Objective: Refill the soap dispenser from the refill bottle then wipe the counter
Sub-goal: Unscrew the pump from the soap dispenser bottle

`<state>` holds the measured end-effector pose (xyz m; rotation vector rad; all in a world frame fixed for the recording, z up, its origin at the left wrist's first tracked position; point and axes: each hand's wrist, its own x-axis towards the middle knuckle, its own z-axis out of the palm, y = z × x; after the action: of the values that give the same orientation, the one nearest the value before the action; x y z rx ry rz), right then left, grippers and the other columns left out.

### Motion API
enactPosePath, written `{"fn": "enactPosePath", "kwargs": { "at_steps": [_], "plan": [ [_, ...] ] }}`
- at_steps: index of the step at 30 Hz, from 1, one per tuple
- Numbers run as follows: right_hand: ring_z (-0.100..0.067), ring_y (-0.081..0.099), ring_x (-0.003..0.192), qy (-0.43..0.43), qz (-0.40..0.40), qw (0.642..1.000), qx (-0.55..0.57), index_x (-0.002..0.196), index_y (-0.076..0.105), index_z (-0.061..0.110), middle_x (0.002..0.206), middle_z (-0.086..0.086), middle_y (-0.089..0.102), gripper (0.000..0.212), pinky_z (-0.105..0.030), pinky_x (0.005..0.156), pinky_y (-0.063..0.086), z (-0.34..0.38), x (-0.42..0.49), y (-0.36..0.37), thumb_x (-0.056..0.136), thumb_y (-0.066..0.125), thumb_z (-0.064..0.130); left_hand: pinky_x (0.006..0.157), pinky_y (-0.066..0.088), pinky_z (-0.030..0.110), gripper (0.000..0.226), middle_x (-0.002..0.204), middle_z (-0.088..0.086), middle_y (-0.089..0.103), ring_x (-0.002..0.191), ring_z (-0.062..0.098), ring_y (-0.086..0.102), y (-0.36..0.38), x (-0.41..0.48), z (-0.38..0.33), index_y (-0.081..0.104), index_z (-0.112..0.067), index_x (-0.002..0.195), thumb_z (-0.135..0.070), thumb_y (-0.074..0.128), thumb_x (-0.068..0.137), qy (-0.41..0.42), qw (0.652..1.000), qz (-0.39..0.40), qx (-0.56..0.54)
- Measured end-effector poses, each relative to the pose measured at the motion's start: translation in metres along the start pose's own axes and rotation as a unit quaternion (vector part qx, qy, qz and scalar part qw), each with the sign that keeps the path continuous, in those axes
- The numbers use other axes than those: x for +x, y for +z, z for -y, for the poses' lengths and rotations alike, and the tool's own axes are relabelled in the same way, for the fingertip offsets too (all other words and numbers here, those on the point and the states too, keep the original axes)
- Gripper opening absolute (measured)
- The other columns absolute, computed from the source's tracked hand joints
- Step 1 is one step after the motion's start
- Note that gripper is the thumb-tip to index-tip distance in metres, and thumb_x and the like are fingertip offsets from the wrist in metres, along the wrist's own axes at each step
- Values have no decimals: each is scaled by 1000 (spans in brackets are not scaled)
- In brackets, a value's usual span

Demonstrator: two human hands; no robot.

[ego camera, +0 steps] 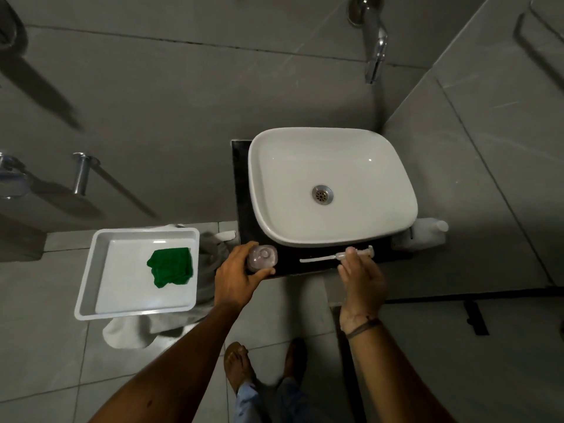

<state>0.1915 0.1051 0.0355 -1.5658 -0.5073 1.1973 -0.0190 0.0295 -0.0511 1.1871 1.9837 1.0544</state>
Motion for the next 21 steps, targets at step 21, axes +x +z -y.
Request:
{"fn": "enactPosePath", "kwargs": {
  "at_steps": [21],
  "plan": [
    [-24, 58, 107, 315, -28, 947, 55, 144, 43, -4, 129, -15, 57, 60, -21, 60, 57, -55, 65, 36, 96, 69, 22, 103, 59, 50, 78, 136, 4, 70, 123, 27, 67, -1, 1, -10, 63, -19, 141, -44, 96, 75, -19, 999, 28, 26]
  ]
}}
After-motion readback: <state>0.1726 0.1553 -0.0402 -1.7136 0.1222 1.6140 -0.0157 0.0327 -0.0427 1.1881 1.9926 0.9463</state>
